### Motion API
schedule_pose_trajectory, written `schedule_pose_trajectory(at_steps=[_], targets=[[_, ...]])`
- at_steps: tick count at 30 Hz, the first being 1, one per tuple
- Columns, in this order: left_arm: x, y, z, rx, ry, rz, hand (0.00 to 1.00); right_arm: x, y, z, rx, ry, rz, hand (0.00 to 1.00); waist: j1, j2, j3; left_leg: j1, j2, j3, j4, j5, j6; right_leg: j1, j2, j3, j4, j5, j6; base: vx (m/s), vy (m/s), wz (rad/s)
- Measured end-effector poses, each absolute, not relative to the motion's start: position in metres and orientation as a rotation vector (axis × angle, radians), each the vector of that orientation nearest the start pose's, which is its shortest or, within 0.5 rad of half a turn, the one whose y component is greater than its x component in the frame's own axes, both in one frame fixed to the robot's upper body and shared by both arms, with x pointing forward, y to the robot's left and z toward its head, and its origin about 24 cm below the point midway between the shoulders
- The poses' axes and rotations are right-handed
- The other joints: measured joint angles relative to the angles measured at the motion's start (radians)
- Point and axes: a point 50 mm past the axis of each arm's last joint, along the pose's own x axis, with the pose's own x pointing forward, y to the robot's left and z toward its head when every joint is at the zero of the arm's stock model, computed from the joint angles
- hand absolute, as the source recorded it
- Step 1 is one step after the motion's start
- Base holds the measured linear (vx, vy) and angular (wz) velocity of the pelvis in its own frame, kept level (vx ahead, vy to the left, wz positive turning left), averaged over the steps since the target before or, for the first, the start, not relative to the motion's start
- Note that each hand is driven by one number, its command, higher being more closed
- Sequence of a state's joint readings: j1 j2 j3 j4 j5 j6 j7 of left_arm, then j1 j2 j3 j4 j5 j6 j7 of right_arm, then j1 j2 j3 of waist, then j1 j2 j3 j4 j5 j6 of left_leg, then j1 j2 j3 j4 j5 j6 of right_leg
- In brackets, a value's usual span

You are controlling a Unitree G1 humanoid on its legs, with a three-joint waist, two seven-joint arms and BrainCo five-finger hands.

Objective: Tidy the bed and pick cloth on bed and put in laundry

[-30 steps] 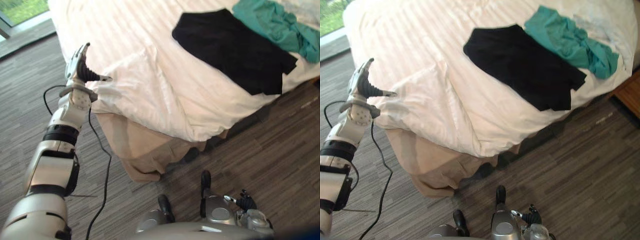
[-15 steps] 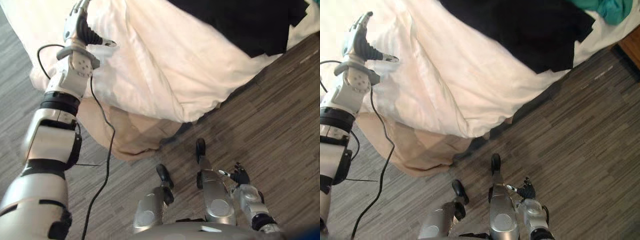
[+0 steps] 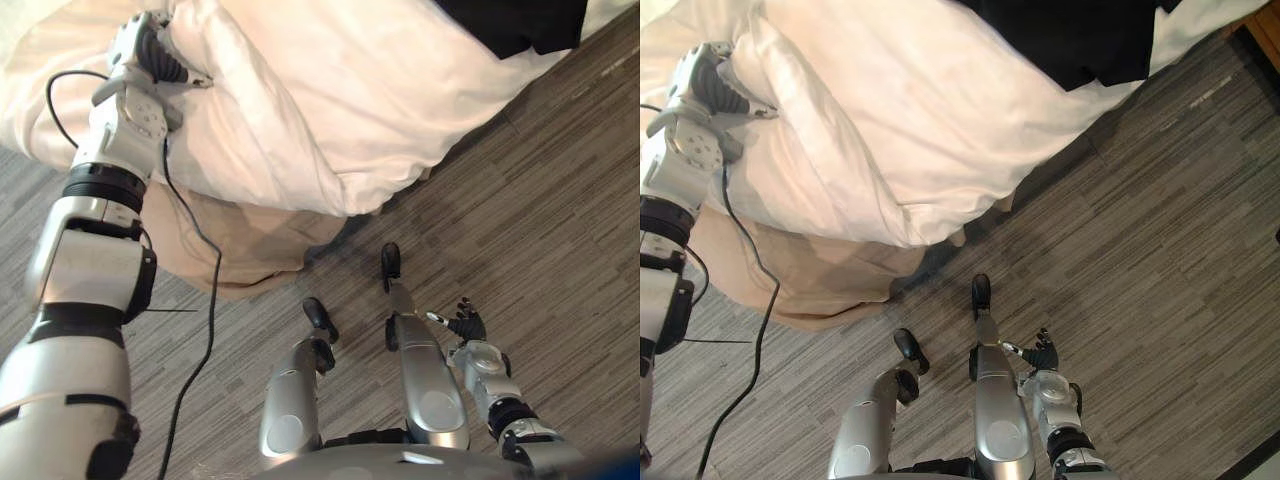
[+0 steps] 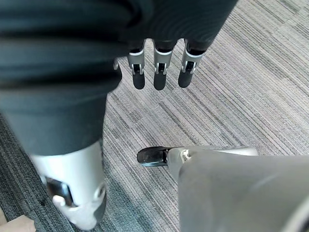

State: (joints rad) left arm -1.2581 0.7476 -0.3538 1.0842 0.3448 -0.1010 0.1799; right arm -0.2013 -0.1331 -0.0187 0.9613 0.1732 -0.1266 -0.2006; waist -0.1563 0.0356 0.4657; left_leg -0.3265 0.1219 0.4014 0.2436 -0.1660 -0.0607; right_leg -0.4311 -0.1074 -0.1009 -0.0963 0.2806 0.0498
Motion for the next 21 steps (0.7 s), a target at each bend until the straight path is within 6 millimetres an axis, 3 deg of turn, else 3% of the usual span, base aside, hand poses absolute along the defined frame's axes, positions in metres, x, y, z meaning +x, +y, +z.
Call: schedule_pose_trajectory(at_steps=[5,8,14,15,16,21], targets=[[0.399,0.273,0.286,1.156,-0.281,0.371,1.00,0.226,-0.199,-0.098,-0.044,0.636,-0.283,0.00,0.005,0.001,-0.001,-0.004,0.001,-0.012,0.011,-0.002,0.002,0.008,-0.004,0.005,0.000,0.008,0.012,0.01,0.061,0.09],[0.399,0.261,0.270,1.185,-0.301,0.285,1.00,0.222,-0.198,-0.101,-0.044,0.651,-0.283,0.00,0.005,0.001,-0.003,0.018,0.003,-0.039,0.021,-0.002,0.003,0.049,-0.004,0.004,0.000,0.008,0.012,0.02,0.063,0.18],[0.384,0.245,0.200,1.179,-0.291,0.086,1.00,0.203,-0.200,-0.113,-0.048,0.709,-0.283,0.00,0.016,0.003,-0.052,0.073,-0.001,-0.075,0.018,0.000,0.005,0.126,-0.011,-0.011,0.000,-0.004,0.027,0.00,0.036,0.16],[0.382,0.245,0.193,1.178,-0.282,0.073,1.00,0.202,-0.200,-0.113,-0.049,0.713,-0.283,0.00,0.017,0.005,-0.057,0.079,-0.001,-0.078,0.015,0.000,0.005,0.133,-0.010,-0.016,-0.001,-0.004,0.027,-0.01,0.026,0.15],[0.372,0.246,0.167,1.173,-0.245,0.023,1.00,0.190,-0.201,-0.119,-0.049,0.745,-0.284,0.00,0.029,0.008,-0.103,0.088,-0.006,-0.080,-0.002,0.005,0.006,0.139,-0.014,-0.024,-0.001,-0.015,0.024,-0.01,0.010,0.08],[0.346,0.253,0.113,1.064,-0.136,-0.019,1.00,0.176,-0.207,-0.127,-0.081,0.799,-0.281,0.00,0.042,0.023,-0.155,0.149,-0.020,-0.100,-0.066,0.027,-0.004,0.188,-0.024,-0.061,-0.001,-0.057,0.034,0.03,-0.003,0.17]])
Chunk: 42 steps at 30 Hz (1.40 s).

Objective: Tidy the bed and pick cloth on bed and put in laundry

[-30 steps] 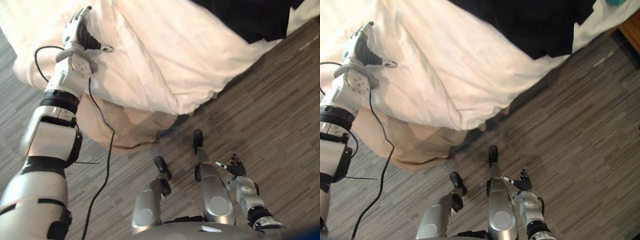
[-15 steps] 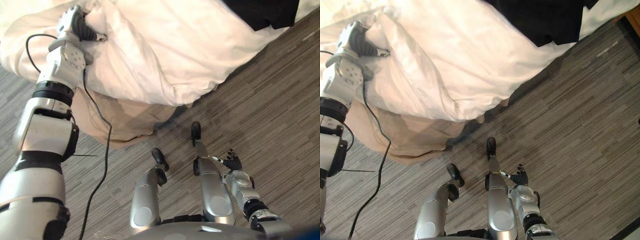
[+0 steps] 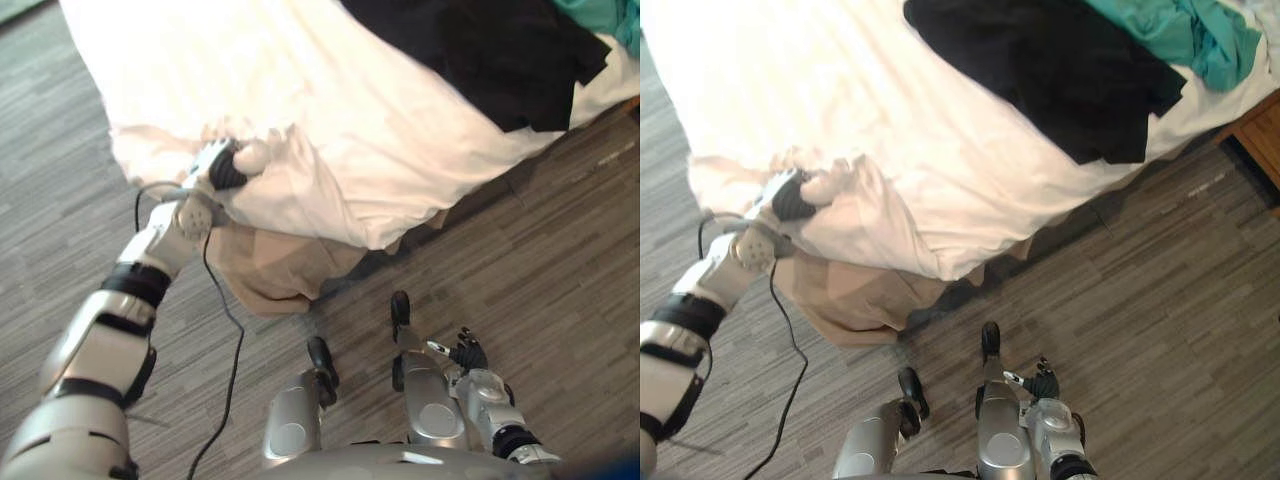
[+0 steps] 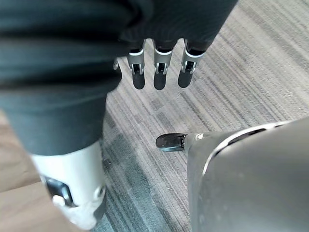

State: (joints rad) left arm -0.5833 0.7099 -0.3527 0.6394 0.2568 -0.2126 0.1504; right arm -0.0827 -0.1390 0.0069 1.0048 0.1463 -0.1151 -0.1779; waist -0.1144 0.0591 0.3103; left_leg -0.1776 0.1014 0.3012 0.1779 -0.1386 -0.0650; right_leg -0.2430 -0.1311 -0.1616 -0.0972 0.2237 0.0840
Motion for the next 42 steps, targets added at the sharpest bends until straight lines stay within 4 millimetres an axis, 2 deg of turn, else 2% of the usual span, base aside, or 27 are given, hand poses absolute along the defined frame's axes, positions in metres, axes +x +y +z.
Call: schedule_pose_trajectory(at_steps=[1,4,5,12,16,18,21,22,24,25,28,30,31,32,33,34,36,39,42], targets=[[0.334,0.257,0.093,1.025,-0.086,-0.018,1.00,0.173,-0.207,-0.129,-0.092,0.814,-0.274,0.00,0.000,0.001,-0.013,0.030,0.000,-0.016,-0.030,0.012,-0.009,0.026,0.002,-0.017,0.000,-0.011,-0.003,0.04,-0.015,0.22],[0.322,0.257,0.073,0.981,-0.038,-0.022,1.00,0.168,-0.207,-0.132,-0.087,0.840,-0.272,0.00,0.012,0.001,-0.029,0.062,0.001,-0.028,-0.060,0.024,-0.013,0.051,0.008,-0.033,0.000,-0.026,0.000,0.07,-0.025,0.17],[0.314,0.258,0.060,0.944,-0.007,-0.017,0.00,0.165,-0.208,-0.134,-0.082,0.855,-0.273,0.00,0.015,0.002,-0.043,0.076,0.002,-0.037,-0.077,0.030,-0.017,0.063,0.009,-0.045,0.000,-0.032,-0.004,0.08,-0.014,0.15],[0.272,0.254,0.002,0.773,0.159,0.022,0.00,0.151,-0.212,-0.139,-0.070,0.902,-0.297,0.00,0.025,-0.005,-0.092,0.166,0.003,-0.061,-0.134,0.040,-0.014,0.140,0.016,-0.077,-0.005,-0.056,-0.001,0.10,0.007,0.11],[0.252,0.257,-0.018,0.711,0.238,0.056,0.00,0.150,-0.212,-0.140,-0.091,0.913,-0.270,0.00,0.033,-0.016,-0.110,0.202,0.003,-0.062,-0.147,0.032,-0.015,0.169,0.018,-0.102,-0.005,-0.059,-0.003,0.08,0.017,0.01],[0.240,0.259,-0.031,0.658,0.292,0.087,0.00,0.147,-0.212,-0.142,-0.093,0.927,-0.265,0.00,0.050,-0.022,-0.115,0.226,0.002,-0.061,-0.147,0.023,-0.014,0.190,0.018,-0.104,-0.005,-0.059,-0.003,0.04,0.026,-0.05],[0.225,0.266,-0.046,0.617,0.370,0.132,0.00,0.146,-0.211,-0.143,-0.088,0.933,-0.257,0.00,0.054,-0.031,-0.125,0.236,0.000,-0.064,-0.146,0.019,-0.012,0.203,0.015,-0.119,-0.005,-0.062,-0.001,0.00,0.009,0.04],[0.209,0.273,-0.060,0.573,0.447,0.176,0.00,0.146,-0.211,-0.143,-0.086,0.938,-0.253,0.00,0.058,-0.037,-0.128,0.246,-0.001,-0.067,-0.146,0.018,-0.011,0.215,0.014,-0.125,-0.005,-0.063,-0.001,0.00,0.010,0.06],[0.198,0.276,-0.069,0.538,0.498,0.208,0.00,0.144,-0.211,-0.144,-0.084,0.945,-0.253,0.00,0.059,-0.043,-0.133,0.253,-0.003,-0.068,-0.146,0.017,-0.010,0.222,0.013,-0.129,-0.005,-0.067,-0.003,0.00,0.005,0.02],[0.179,0.281,-0.082,0.508,0.578,0.247,0.00,0.142,-0.211,-0.144,-0.082,0.950,-0.254,0.00,0.069,-0.049,-0.137,0.265,-0.005,-0.069,-0.147,0.016,-0.010,0.233,0.010,-0.130,-0.005,-0.076,0.001,0.00,0.000,0.00],[0.153,0.287,-0.099,0.435,0.684,0.330,0.00,0.137,-0.214,-0.146,-0.074,0.961,-0.267,0.00,0.072,-0.055,-0.142,0.270,-0.008,-0.091,-0.145,0.016,-0.009,0.251,0.006,-0.150,-0.005,-0.083,0.006,-0.02,0.003,0.18],[0.117,0.294,-0.116,0.370,0.814,0.426,0.00,0.126,-0.215,-0.150,-0.067,0.997,-0.274,0.00,0.081,-0.065,-0.159,0.268,-0.008,-0.104,-0.144,0.016,-0.009,0.258,0.005,-0.164,-0.006,-0.088,0.005,-0.01,-0.001,0.20],[0.109,0.295,-0.119,0.361,0.843,0.440,0.00,0.124,-0.215,-0.150,-0.064,1.002,-0.276,0.00,0.083,-0.065,-0.162,0.267,-0.009,-0.108,-0.144,0.016,-0.009,0.259,0.004,-0.167,-0.006,-0.089,0.004,0.01,0.002,0.17],[0.086,0.298,-0.128,0.337,0.931,0.479,0.00,0.120,-0.217,-0.151,-0.057,1.010,-0.280,0.00,0.084,-0.069,-0.170,0.266,-0.011,-0.119,-0.145,0.016,-0.009,0.264,0.002,-0.178,-0.006,-0.091,0.003,0.01,0.008,0.20],[0.072,0.297,-0.133,0.312,0.987,0.507,0.00,0.117,-0.218,-0.152,-0.056,1.017,-0.280,0.00,0.085,-0.071,-0.176,0.268,-0.012,-0.123,-0.146,0.016,-0.009,0.269,0.000,-0.184,-0.006,-0.094,0.007,0.01,0.012,0.18],[0.066,0.296,-0.135,0.301,1.007,0.516,0.00,0.116,-0.218,-0.152,-0.054,1.020,-0.280,0.00,0.089,-0.072,-0.179,0.268,-0.012,-0.124,-0.147,0.016,-0.008,0.269,-0.001,-0.185,-0.006,-0.094,0.007,0.02,0.018,0.11],[0.042,0.291,-0.142,0.253,1.090,0.541,0.00,0.107,-0.218,-0.155,-0.048,1.043,-0.280,0.00,0.106,-0.073,-0.194,0.270,-0.020,-0.146,-0.156,0.021,-0.003,0.278,-0.008,-0.203,-0.005,-0.099,0.013,0.02,0.021,0.23],[0.028,0.282,-0.148,0.202,1.152,0.559,0.00,0.102,-0.220,-0.157,-0.034,1.061,-0.294,0.00,0.108,-0.075,-0.209,0.268,-0.030,-0.165,-0.160,0.025,0.002,0.292,-0.015,-0.226,-0.005,-0.103,0.017,0.01,0.022,0.31],[0.026,0.274,-0.152,0.162,1.180,0.539,0.00,0.104,-0.222,-0.156,-0.008,1.052,-0.320,0.00,0.108,-0.077,-0.212,0.273,-0.037,-0.174,-0.177,0.029,0.008,0.300,-0.022,-0.237,-0.005,-0.103,0.018,-0.02,0.032,0.12]])
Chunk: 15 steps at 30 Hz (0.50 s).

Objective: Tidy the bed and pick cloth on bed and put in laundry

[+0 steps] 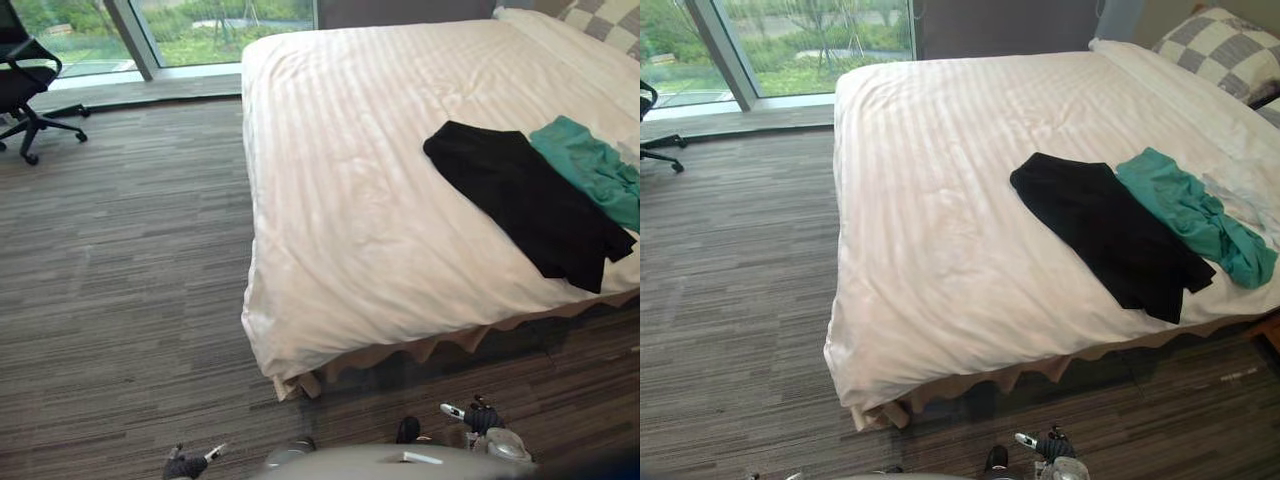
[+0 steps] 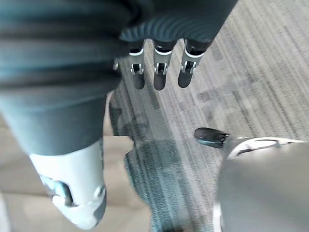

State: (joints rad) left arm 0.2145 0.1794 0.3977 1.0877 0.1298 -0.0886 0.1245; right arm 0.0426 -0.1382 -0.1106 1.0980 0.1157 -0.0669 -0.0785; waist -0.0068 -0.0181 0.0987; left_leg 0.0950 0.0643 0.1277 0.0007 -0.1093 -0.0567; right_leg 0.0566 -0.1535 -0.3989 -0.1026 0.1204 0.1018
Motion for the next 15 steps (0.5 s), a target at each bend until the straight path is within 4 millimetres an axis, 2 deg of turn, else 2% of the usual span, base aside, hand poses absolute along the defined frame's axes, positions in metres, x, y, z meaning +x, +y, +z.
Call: schedule_pose_trajectory(at_steps=[4,10,11,15], targets=[[0.025,0.262,-0.157,0.130,1.205,0.514,0.00,0.098,-0.223,-0.158,0.019,1.074,-0.348,0.00,-0.001,-0.004,-0.003,0.012,-0.005,-0.001,-0.004,0.001,0.002,0.009,-0.004,0.000,0.000,-0.002,0.003,0.00,0.008,0.02],[0.039,0.247,-0.160,0.135,1.190,0.443,0.00,0.082,-0.230,-0.160,0.076,1.102,-0.463,0.00,-0.005,-0.007,-0.007,0.032,-0.012,0.000,-0.017,0.002,0.003,0.023,-0.009,0.001,0.000,-0.003,0.004,0.00,0.000,0.00],[0.044,0.246,-0.160,0.140,1.181,0.431,0.00,0.081,-0.231,-0.160,0.076,1.103,-0.478,1.00,-0.006,-0.010,-0.006,0.032,-0.012,0.000,-0.017,0.002,0.004,0.022,-0.009,0.001,0.001,-0.003,0.004,0.00,0.000,0.00],[0.049,0.241,-0.160,0.157,1.174,0.392,0.00,0.079,-0.239,-0.158,0.118,1.088,-0.576,1.00,-0.013,-0.015,-0.009,0.039,-0.011,0.011,-0.017,0.001,0.002,0.023,-0.007,0.015,0.000,-0.002,0.005,-0.02,-0.003,-0.07]])
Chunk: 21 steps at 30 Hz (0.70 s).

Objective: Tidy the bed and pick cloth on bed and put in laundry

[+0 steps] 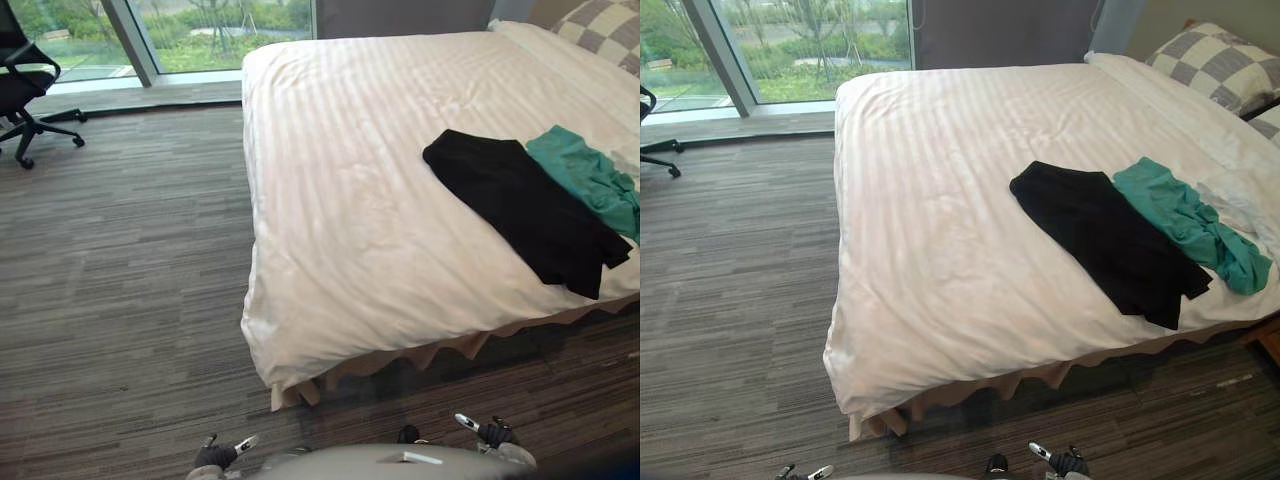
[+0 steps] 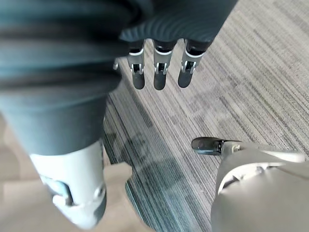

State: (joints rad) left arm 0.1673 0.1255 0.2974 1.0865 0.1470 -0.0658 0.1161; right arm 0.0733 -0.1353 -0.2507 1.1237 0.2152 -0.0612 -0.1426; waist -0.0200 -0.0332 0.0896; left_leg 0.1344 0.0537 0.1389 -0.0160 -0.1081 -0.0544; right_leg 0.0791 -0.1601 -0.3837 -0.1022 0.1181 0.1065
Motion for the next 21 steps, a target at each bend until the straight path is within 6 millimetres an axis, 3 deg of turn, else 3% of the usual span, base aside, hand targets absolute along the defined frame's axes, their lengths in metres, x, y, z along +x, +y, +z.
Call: schedule_pose_trajectory(at_steps=[4,7,9,11,13,15,17,18,21], targets=[[0.051,0.238,-0.161,0.173,1.175,0.359,0.00,0.083,-0.250,-0.154,0.146,1.047,-0.660,1.00,-0.002,-0.003,0.000,0.009,0.002,0.019,0.002,-0.004,-0.003,-0.001,0.002,0.017,0.000,0.001,0.001,-0.03,-0.006,-0.16],[0.051,0.236,-0.162,0.188,1.178,0.337,0.00,0.097,-0.277,-0.140,0.140,0.953,-0.743,1.00,-0.014,-0.008,0.000,0.009,0.002,0.032,0.003,-0.006,-0.003,-0.005,0.001,0.028,0.000,0.003,0.004,-0.03,0.000,-0.10],[0.049,0.235,-0.162,0.190,1.184,0.336,0.00,0.120,-0.305,-0.121,0.123,0.837,-0.799,1.00,-0.016,-0.008,0.000,0.010,0.002,0.045,0.003,-0.009,-0.003,-0.014,0.002,0.041,0.000,0.004,0.004,-0.03,0.006,-0.24],[0.047,0.237,-0.161,0.213,1.187,0.320,0.00,0.174,-0.358,-0.069,0.095,0.613,-0.886,1.00,-0.028,-0.006,-0.001,0.008,-0.001,0.048,0.004,-0.010,-0.004,-0.022,0.001,0.051,0.000,0.005,0.004,-0.04,-0.005,-0.13],[0.053,0.231,-0.162,0.252,1.171,0.247,0.00,0.208,-0.379,-0.027,-0.012,0.472,-0.891,1.00,-0.013,-0.004,-0.003,0.005,0.005,0.044,0.003,-0.009,-0.004,-0.024,0.004,0.050,0.000,0.004,0.003,0.00,-0.009,0.02],[0.053,0.230,-0.162,0.260,1.168,0.234,0.00,0.227,-0.364,-0.014,-0.033,0.376,-0.822,1.00,-0.012,-0.006,-0.003,0.004,0.013,0.045,0.001,-0.009,-0.004,-0.026,0.012,0.050,0.002,0.004,0.002,0.01,-0.023,-0.01],[0.050,0.227,-0.163,0.260,1.174,0.232,0.00,0.257,-0.321,0.001,-0.044,0.233,-0.688,1.00,-0.017,-0.006,-0.002,0.006,0.024,0.046,0.004,-0.010,-0.009,-0.027,0.023,0.050,0.005,0.001,-0.003,0.04,-0.052,0.00],[0.058,0.225,-0.162,0.266,1.154,0.227,0.00,0.264,-0.300,0.001,-0.037,0.206,-0.641,1.00,-0.013,-0.004,0.001,0.004,0.025,0.044,0.005,-0.010,-0.010,-0.028,0.024,0.048,0.005,0.001,-0.005,0.03,-0.026,0.08],[0.075,0.221,-0.159,0.267,1.103,0.210,0.00,0.274,-0.273,0.002,-0.027,0.179,-0.577,1.00,0.010,0.005,0.003,0.004,0.019,0.037,0.007,-0.010,-0.010,-0.019,0.018,0.037,0.005,0.000,-0.005,0.01,0.002,0.14]])
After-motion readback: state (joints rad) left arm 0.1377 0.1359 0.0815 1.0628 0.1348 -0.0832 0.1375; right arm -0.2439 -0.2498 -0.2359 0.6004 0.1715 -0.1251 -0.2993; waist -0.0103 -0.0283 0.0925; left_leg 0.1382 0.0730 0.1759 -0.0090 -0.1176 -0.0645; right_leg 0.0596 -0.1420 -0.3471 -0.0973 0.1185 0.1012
